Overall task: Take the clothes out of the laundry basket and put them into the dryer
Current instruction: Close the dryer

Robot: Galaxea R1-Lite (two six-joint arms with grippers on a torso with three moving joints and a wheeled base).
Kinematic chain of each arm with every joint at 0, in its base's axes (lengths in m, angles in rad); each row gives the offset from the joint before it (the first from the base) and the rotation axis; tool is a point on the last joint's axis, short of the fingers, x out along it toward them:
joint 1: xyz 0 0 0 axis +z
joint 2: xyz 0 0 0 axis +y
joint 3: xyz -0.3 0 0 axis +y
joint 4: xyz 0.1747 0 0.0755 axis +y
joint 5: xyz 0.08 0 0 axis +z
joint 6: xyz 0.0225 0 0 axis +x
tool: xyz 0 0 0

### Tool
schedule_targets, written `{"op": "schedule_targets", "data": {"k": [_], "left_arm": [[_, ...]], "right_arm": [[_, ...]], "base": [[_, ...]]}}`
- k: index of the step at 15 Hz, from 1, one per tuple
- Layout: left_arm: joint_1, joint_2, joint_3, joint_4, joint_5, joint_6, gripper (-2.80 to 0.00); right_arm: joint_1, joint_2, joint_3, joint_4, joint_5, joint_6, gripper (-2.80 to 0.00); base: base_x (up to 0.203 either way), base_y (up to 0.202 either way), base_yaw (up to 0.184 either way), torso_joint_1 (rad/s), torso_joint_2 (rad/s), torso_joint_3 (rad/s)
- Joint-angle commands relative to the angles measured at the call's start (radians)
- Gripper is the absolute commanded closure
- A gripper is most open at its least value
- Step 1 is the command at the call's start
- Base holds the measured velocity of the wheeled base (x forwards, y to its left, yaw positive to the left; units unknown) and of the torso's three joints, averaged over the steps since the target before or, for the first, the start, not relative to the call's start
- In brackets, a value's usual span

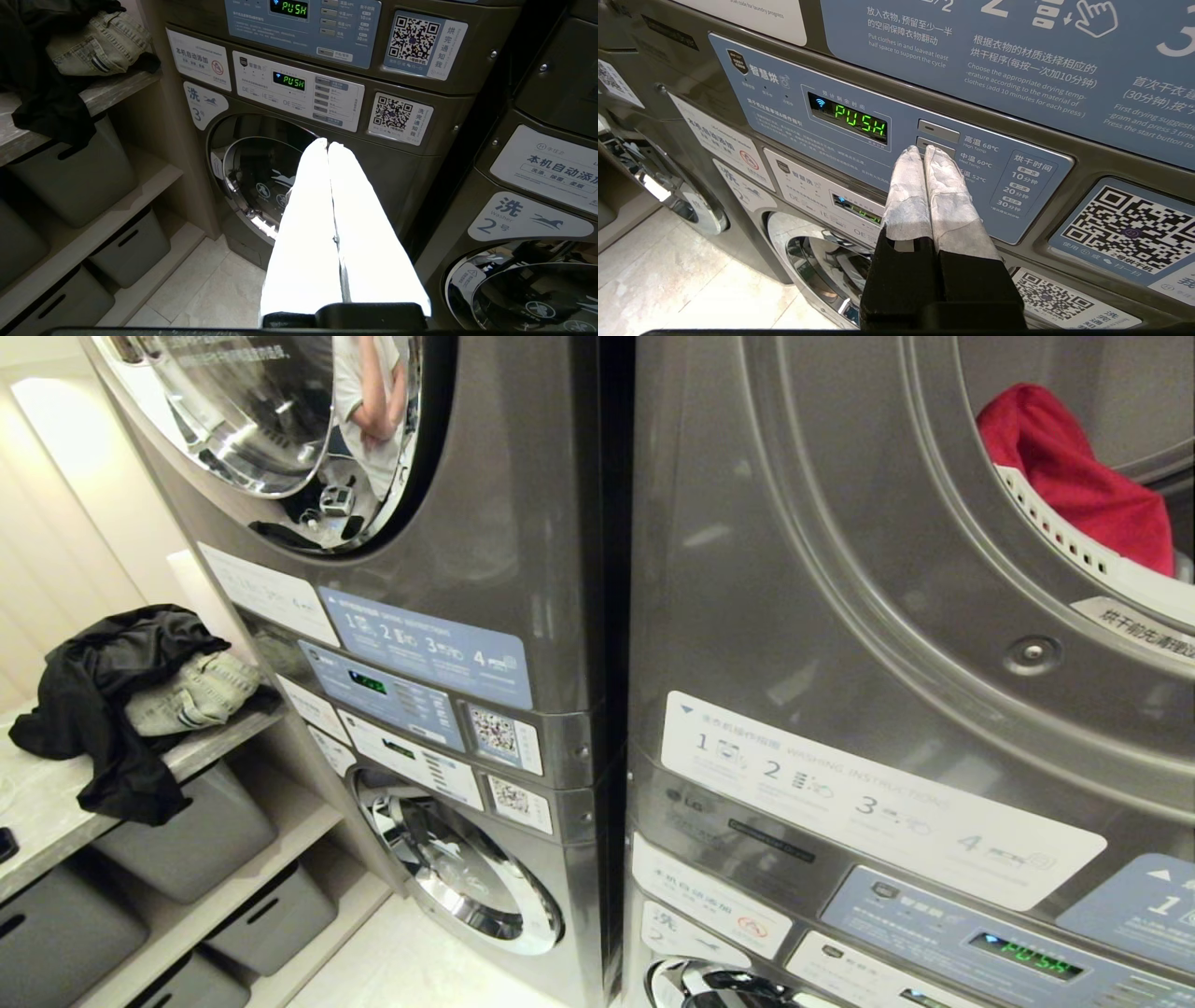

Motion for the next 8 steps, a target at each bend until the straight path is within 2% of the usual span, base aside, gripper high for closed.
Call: {"op": "schedule_targets", "data": {"k": [1,3,8], "left_arm": [[0.0,-0.002,0.032,-0.001,0.0,-0.003,0.0],[0.0,-0.002,0.032,-0.001,0.0,-0.003,0.0],[0.0,-0.002,0.032,-0.001,0.0,-0.003,0.0]], "right_arm": [[0.0,0.0,0.002,0.0,0.001,0.0,0.0],[0.0,0.0,0.002,0.0,-0.001,0.009,0.0],[0.0,0.0,0.002,0.0,-0.005,0.016,0.0]], "base": [[0.0,0.0,0.0,0.0,0.0,0.0],[-0.024,0.0,0.003,0.004,0.0,0.002],[-0.185,0.0,0.0,0.0,0.0,0.001]]}}
